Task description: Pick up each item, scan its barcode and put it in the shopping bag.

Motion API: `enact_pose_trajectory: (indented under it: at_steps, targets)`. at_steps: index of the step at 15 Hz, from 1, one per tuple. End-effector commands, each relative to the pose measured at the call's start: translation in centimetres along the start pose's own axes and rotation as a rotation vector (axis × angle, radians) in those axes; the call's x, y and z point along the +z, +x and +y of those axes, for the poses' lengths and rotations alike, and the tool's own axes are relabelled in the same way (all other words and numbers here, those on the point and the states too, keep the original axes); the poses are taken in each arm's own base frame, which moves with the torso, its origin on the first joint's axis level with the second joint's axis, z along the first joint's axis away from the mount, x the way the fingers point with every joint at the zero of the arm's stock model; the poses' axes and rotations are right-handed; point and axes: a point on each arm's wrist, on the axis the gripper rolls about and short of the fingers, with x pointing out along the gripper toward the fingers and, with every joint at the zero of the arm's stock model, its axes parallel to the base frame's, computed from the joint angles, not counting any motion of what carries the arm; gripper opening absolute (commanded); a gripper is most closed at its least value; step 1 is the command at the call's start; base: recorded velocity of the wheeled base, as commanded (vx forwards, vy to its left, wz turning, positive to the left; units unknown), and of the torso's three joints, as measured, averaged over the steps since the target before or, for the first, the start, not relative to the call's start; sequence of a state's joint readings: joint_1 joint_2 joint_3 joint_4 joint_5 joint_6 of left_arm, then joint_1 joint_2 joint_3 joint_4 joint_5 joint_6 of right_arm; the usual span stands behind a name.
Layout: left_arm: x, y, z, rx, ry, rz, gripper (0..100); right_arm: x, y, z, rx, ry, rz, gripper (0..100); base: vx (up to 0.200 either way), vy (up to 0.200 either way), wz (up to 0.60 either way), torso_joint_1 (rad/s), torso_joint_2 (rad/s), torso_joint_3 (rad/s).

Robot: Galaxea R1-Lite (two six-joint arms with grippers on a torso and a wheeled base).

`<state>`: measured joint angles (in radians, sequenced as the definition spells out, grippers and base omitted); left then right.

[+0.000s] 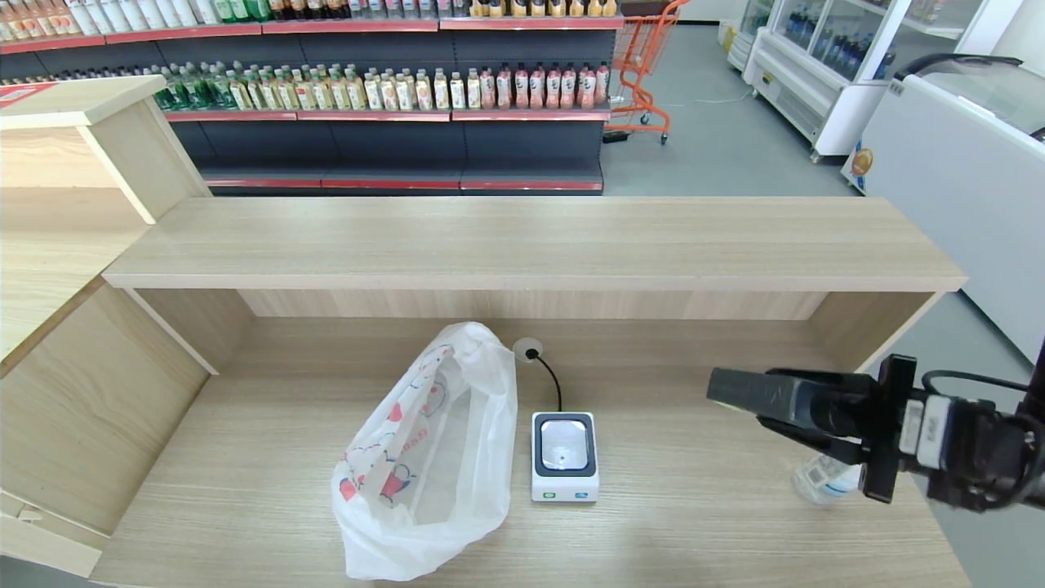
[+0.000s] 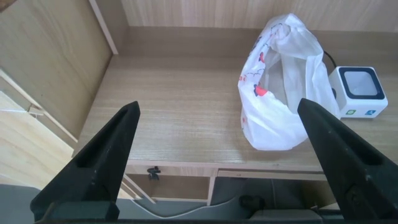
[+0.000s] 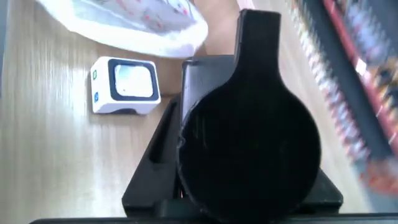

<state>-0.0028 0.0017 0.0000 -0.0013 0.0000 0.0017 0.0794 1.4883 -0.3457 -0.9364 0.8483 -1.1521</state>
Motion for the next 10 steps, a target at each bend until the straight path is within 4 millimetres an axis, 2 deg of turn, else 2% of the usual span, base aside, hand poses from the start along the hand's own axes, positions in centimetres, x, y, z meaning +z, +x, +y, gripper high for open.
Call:
enact_pose_trajectory:
  at_steps: [1,2,4,5,7,10]
  targets:
    - [0.0,0.0,0.0,0.000,0.000,0.000,100,0.0,0.3,0.9,0.097,-0.246,-0.197,0,0.000,0.000,0.00,0.000,0.00,0.000]
    - [0.0,0.0,0.0,0.000,0.000,0.000,100,-0.2,0.7,1.9,0.137,-0.393,-0.242,0,0.000,0.000,0.00,0.000,0.00,0.000]
    - [0.0,0.0,0.0,0.001,0.000,0.000,100,-0.3,0.7,4.0,0.259,-0.464,-0.279,0,0.000,0.000,0.00,0.000,0.00,0.000]
    - [0.0,0.0,0.0,0.000,0.000,0.000,100,-0.3,0.6,4.4,0.281,-0.542,-0.294,0,0.000,0.000,0.00,0.000,0.00,0.000]
    - [0.0,0.0,0.0,0.000,0.000,0.000,100,-0.2,0.5,4.8,0.272,-0.741,-0.337,0,0.000,0.000,0.00,0.000,0.00,0.000]
    - [0.0,0.0,0.0,0.000,0.000,0.000,100,1.2,2.1,4.7,0.227,-1.009,-0.479,0,0.000,0.000,0.00,0.000,0.00,0.000]
